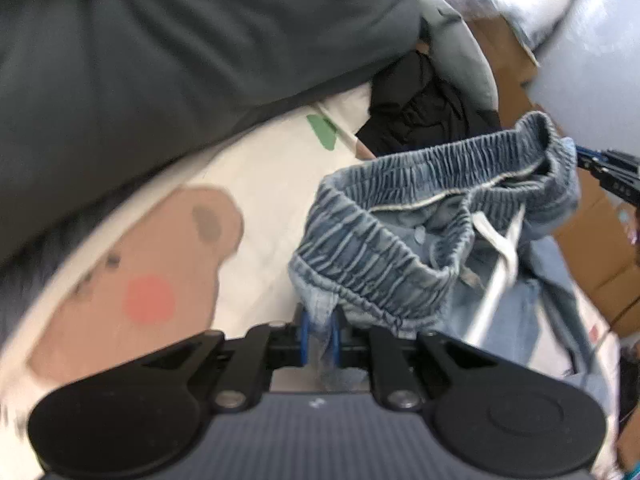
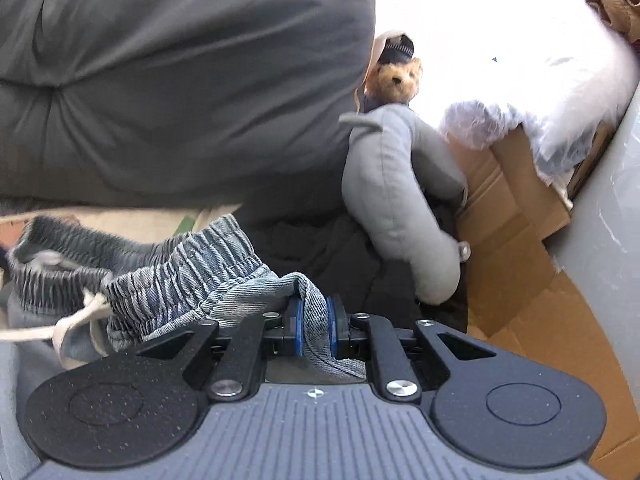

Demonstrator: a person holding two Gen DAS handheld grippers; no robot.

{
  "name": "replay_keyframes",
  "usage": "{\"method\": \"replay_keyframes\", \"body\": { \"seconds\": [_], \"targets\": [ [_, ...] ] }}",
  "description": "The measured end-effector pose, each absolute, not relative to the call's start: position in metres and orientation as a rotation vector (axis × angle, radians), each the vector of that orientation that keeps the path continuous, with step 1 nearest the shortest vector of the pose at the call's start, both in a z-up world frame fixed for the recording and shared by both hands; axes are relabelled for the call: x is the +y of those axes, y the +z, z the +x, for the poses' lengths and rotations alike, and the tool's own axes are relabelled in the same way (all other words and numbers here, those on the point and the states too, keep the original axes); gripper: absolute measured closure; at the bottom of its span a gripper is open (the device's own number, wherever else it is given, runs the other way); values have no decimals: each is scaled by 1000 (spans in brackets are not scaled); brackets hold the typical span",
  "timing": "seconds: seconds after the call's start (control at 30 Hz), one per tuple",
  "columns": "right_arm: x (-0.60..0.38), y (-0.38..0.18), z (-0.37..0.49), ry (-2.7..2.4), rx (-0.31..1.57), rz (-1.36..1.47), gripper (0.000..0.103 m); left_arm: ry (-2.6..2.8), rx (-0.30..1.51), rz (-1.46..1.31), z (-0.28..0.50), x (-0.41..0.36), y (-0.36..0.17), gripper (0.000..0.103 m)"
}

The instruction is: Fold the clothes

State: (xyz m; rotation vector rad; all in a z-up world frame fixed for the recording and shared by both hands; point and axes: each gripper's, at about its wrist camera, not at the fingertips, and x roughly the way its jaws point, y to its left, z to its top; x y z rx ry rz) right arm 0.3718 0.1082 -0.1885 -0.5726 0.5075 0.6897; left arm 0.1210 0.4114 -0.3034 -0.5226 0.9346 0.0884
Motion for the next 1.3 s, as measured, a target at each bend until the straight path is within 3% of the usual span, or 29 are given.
{"method": "replay_keyframes", "body": {
  "seconds": [0.23, 0.77, 0.97, 1.3],
  "targets": [
    [103, -163, 369, 702, 477, -532, 93, 117, 883, -590, 82, 387, -260, 100],
    [94, -95, 347, 752, 410, -462, 93, 124, 764, -665, 16, 348, -197, 101],
    [135, -107, 364, 834, 450, -496, 93, 207, 785, -763, -4, 360, -207, 101],
    [216, -184, 415, 908, 601, -588, 93, 371, 852, -829, 17, 417, -275, 101]
  ]
}}
